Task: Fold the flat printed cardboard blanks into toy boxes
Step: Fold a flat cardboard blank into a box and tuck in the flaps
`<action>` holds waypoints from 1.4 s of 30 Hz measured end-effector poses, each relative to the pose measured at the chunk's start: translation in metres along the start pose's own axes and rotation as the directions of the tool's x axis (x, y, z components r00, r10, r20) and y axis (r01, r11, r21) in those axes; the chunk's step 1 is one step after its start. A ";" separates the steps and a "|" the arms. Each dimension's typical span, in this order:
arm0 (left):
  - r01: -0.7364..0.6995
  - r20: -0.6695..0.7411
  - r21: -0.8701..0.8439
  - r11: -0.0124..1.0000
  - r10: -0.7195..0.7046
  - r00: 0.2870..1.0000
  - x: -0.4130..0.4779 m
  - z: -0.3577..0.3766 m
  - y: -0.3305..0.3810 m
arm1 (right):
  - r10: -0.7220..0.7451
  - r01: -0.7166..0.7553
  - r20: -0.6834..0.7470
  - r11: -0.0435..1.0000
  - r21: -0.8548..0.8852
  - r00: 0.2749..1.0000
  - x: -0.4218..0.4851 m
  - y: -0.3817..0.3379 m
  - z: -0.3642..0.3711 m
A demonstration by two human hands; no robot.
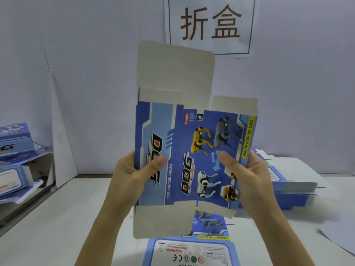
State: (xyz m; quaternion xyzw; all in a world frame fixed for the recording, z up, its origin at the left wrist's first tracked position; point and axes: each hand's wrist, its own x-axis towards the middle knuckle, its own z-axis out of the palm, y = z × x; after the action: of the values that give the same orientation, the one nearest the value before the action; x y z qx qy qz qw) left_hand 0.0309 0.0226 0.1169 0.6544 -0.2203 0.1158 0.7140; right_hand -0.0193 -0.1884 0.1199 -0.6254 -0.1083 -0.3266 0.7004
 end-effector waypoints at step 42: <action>-0.157 0.133 0.220 0.963 0.130 0.983 -0.004 0.002 -0.023 | 0.137 -0.221 0.334 0.948 0.229 0.933 0.003 -0.003 -0.004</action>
State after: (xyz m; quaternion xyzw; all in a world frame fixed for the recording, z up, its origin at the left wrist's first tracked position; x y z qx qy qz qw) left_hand 0.0377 0.0183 0.0948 0.7205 -0.2937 0.1533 0.6091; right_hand -0.0199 -0.1928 0.1237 -0.5783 -0.2027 -0.1400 0.7777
